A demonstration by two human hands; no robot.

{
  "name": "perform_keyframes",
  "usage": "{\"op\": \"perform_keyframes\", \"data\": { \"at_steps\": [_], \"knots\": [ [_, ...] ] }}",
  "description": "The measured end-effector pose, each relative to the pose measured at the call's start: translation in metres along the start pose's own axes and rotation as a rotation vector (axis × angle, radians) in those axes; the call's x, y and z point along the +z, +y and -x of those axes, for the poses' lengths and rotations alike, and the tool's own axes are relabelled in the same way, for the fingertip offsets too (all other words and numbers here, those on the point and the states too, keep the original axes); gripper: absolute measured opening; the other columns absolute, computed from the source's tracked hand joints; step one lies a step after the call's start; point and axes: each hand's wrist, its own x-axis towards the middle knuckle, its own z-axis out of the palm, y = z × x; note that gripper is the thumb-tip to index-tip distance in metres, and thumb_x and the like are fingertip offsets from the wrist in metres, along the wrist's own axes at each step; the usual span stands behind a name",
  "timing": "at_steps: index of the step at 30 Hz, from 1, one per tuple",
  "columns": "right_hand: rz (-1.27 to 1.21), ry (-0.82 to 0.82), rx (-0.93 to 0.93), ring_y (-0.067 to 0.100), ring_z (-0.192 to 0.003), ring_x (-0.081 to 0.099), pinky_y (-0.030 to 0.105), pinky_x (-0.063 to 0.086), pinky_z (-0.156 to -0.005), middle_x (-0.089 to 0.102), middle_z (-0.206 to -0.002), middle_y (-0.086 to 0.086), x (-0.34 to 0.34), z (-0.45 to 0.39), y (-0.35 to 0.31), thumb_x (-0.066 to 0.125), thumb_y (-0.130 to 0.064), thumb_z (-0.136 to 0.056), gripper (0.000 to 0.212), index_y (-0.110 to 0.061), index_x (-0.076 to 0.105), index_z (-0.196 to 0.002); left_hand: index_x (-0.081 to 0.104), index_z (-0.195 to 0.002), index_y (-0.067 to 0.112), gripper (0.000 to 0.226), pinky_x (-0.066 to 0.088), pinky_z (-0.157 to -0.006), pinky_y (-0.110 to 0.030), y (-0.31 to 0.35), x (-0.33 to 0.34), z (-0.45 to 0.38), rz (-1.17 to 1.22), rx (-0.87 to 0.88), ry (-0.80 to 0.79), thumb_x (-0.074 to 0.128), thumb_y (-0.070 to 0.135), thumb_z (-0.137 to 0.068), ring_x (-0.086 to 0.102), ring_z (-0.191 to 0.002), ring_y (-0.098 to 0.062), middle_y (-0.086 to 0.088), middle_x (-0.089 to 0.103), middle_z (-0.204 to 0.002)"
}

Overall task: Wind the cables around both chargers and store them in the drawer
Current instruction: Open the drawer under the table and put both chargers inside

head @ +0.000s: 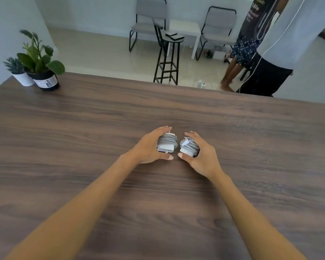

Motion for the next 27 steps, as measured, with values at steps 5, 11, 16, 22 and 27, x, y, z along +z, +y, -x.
{"op": "perform_keyframes", "data": {
  "at_steps": [5,11,16,22,27],
  "knots": [
    [0.019,0.011,-0.013,0.004,-0.108,0.056,0.002,0.034,-0.092,0.059,-0.125,-0.008,-0.001,0.001,-0.007,0.083,-0.023,-0.067,0.064,-0.024,0.056,-0.125,0.031,-0.145,0.019,0.105,0.03,-0.103,-0.018,0.006,0.0,0.003,-0.014,0.006,-0.055,0.089,0.02,-0.058,0.042,-0.124,-0.007,0.006,0.042,-0.141],
    [0.068,0.017,-0.017,0.001,-0.1,0.054,0.005,0.035,-0.089,0.061,-0.116,-0.009,-0.006,0.001,-0.014,0.084,-0.02,-0.065,0.062,-0.02,0.058,-0.122,0.041,-0.138,0.013,0.099,0.037,-0.102,-0.026,0.005,0.004,0.004,-0.04,0.026,0.014,0.091,0.016,-0.053,0.05,-0.118,-0.016,-0.002,0.05,-0.134],
    [0.095,0.038,-0.022,0.003,-0.102,0.054,0.008,0.033,-0.091,0.061,-0.118,-0.004,-0.006,0.004,-0.016,0.084,-0.02,-0.066,0.059,-0.018,0.06,-0.12,0.049,-0.131,0.011,0.088,0.04,-0.097,-0.023,0.003,0.01,0.009,-0.045,0.083,0.13,0.09,0.013,-0.053,0.054,-0.112,-0.018,-0.005,0.054,-0.127],
    [0.081,0.067,-0.038,0.001,-0.099,0.054,0.011,0.039,-0.09,0.059,-0.112,-0.012,-0.006,0.017,-0.02,0.082,-0.019,-0.069,0.057,-0.019,0.059,-0.121,0.051,-0.129,0.011,0.085,0.038,-0.095,-0.017,0.0,0.015,0.02,-0.055,0.11,0.221,0.09,0.016,-0.053,0.054,-0.111,-0.014,-0.003,0.056,-0.125],
    [0.04,0.113,-0.001,-0.002,-0.095,0.056,0.003,0.039,-0.086,0.061,-0.11,-0.013,-0.016,0.04,-0.024,0.082,-0.018,-0.068,0.055,-0.021,0.06,-0.118,0.053,-0.127,0.011,0.082,0.037,-0.093,-0.014,0.011,0.02,0.04,-0.057,0.096,0.231,0.09,0.016,-0.053,0.054,-0.11,-0.013,-0.002,0.056,-0.123]
  ]
}}
